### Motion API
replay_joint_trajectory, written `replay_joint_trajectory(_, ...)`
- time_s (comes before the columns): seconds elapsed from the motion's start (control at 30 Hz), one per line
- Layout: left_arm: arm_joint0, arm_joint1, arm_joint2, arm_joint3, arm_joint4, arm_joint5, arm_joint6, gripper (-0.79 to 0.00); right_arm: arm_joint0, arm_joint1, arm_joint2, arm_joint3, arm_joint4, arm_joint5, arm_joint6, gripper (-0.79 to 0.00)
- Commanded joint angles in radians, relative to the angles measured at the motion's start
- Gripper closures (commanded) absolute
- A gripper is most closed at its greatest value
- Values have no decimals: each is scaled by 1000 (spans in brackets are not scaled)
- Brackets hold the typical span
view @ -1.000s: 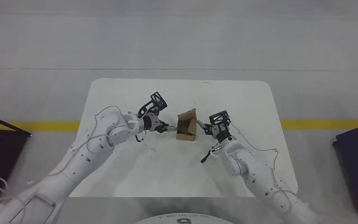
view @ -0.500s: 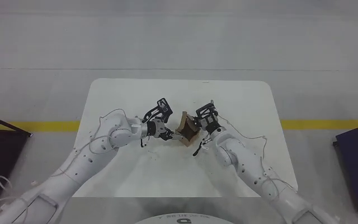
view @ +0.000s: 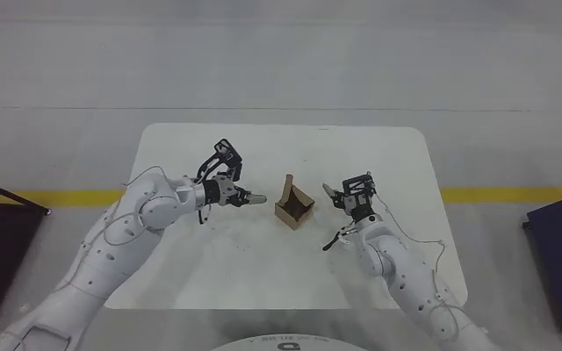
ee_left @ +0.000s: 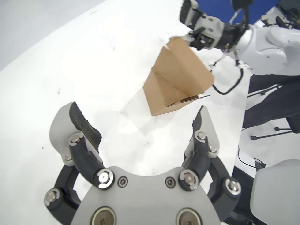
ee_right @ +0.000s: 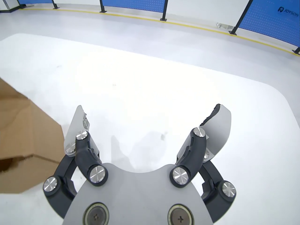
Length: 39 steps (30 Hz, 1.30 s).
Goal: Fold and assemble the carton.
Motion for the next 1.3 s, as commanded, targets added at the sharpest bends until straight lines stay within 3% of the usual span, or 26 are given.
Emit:
replay_joint_trajectory(0.0,-9,-6,16,25,-6,2,10,-785,-35,3,10,-20,-21,5,15,-785)
replay_joint_trajectory(0.17,-55,-27,77,94,8,4,23,-785,-52,-3,-2,-40,-57,9,46,-785)
replay_joint_trajectory(0.53,-133,-68,159,231,-17,-22,66,-785,59,-57,-93,32,-66,20,27,-785)
replay_joint_trajectory(0.9,-124,-78,186,218,-16,-26,34,-785,150,-103,-142,104,-83,22,9,-785)
replay_joint_trajectory(1.27,-57,-58,135,139,-51,-26,-8,-785,186,-132,-155,117,-109,3,-5,-785)
